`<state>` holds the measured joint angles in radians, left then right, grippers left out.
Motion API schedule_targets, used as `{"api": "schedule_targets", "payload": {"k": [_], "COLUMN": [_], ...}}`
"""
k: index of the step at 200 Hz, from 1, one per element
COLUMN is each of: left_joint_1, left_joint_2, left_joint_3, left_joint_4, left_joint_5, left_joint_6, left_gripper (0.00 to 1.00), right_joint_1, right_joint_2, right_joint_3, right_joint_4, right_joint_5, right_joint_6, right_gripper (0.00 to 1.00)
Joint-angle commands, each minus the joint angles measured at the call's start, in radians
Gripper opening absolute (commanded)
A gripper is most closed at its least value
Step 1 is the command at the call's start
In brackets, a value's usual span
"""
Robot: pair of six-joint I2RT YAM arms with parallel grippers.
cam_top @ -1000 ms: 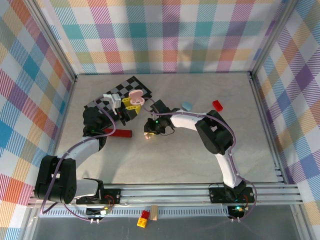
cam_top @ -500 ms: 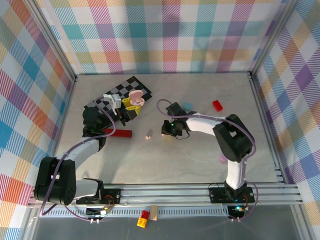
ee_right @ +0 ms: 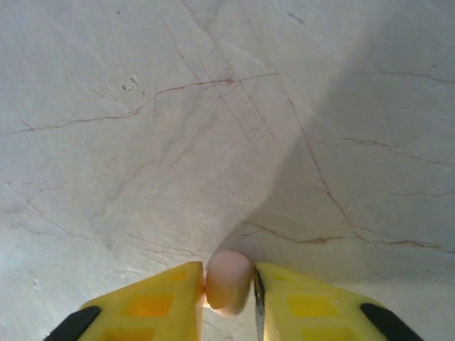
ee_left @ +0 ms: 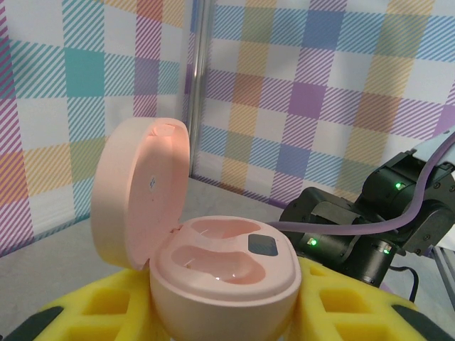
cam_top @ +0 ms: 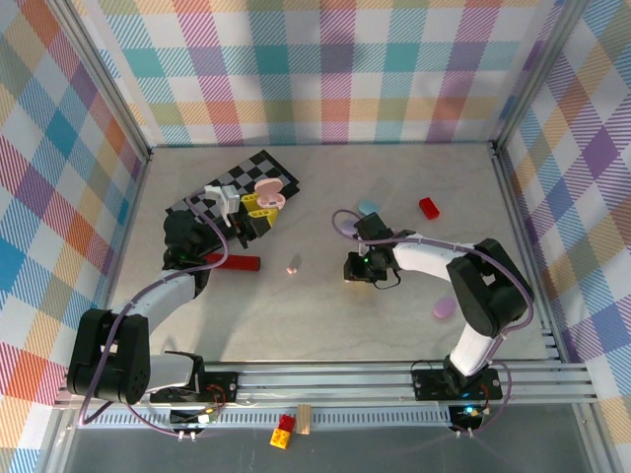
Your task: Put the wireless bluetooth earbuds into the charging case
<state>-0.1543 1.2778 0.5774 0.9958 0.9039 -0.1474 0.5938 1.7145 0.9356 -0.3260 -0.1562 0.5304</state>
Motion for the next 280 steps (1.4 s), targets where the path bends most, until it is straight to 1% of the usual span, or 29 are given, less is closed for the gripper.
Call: {"api": "schedule_targets", "payload": {"k": [1,30,77,153,190,247,280], "left_joint_1": [0.011,0.012,0.011,0.010,0.010,0.010,0.010], "left_joint_2": [-0.007,-0.006,0.006,0.006,0.005,0.006,0.008], "left_joint_3": [0.013,0.013,0.018,0.019,0.018,0.021,0.021], "left_joint_4": [0.017,0.009,0.011,0.009,0.009,0.009,0.009], "left_joint_5": [0.017,0.018,0.023,0.026,0.026,0.030,0.029], "left_joint_6": [0.014,0.017,0.017,0.015,0.016,0.016,0.017], "left_gripper": [0.37,0.37,0.37,0.37,0.37,0.37,0.37], "right_joint_1": [-0.005,-0.005,-0.005,-0.005,-0.005,-0.005,-0.005], "right_joint_2": [0.012,0.027,0.013,0.031,0.048,0.062,0.051], "right_joint_3": [0.005,0.012,0.000,-0.004,-0.003,-0.001,-0.010], "right_joint_4": [-0.008,0.013,0.073,0.114,0.111,0.122,0.143], "right_joint_5": [-0.034,-0.055,-0.122,-0.141,-0.135,-0.140,-0.158], "right_joint_6": [-0.043,-0.034,0.003,0.021,0.020,0.029,0.042], "right_gripper": [0.28,0.32,0.32,0.33,0.32,0.25,0.26]}}
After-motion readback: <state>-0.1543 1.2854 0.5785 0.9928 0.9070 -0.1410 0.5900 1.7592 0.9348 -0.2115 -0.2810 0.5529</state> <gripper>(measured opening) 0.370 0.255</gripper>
